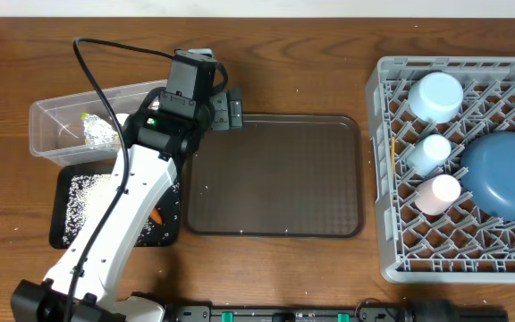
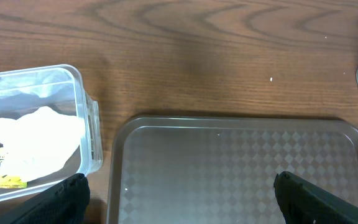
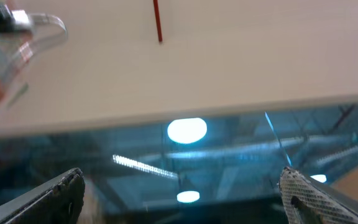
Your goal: Sort waste into correct bins and load items into the dishwasher rack
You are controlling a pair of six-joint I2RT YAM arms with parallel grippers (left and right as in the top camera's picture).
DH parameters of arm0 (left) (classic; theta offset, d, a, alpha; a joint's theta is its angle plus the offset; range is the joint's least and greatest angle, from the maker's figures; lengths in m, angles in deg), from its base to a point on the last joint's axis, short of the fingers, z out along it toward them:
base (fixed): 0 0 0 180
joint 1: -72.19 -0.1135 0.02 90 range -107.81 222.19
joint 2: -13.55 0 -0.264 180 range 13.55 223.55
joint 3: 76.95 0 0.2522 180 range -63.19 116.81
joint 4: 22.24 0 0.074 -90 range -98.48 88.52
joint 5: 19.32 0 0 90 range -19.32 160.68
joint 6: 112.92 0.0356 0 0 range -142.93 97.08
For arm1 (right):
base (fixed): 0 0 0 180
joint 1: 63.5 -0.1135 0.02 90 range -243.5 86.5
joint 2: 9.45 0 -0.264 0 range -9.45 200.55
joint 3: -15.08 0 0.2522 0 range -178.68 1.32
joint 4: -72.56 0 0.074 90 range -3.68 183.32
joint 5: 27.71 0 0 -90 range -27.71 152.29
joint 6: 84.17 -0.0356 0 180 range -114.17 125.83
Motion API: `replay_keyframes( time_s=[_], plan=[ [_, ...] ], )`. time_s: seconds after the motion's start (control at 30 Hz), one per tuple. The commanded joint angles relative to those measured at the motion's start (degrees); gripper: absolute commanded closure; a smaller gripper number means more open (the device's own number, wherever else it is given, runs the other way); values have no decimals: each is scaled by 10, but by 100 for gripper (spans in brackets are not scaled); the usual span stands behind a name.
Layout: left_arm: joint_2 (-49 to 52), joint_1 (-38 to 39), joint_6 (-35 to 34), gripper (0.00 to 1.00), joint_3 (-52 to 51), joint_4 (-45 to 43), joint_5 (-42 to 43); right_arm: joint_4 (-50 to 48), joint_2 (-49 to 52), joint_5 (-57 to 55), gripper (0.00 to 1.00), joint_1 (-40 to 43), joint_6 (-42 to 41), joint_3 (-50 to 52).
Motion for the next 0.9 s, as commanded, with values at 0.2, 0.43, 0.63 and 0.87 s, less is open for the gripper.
replay_keyframes(
  time_s=[0.2,0.43,0.63,0.87],
  plan=[
    [3,-2,6,2,3,2,-7,-86,-2,-1,1,5,7,115],
    [3,-2,6,2,-3,2,-7,-172,-2,-1,1,6,7,184],
    [-27,17,6,2,-3,2,-7,-191,-3,-1,1,5,7,220],
    [-125,40,6,2,-3,2,-7,-207,-3,-1,1,5,7,256]
  ],
)
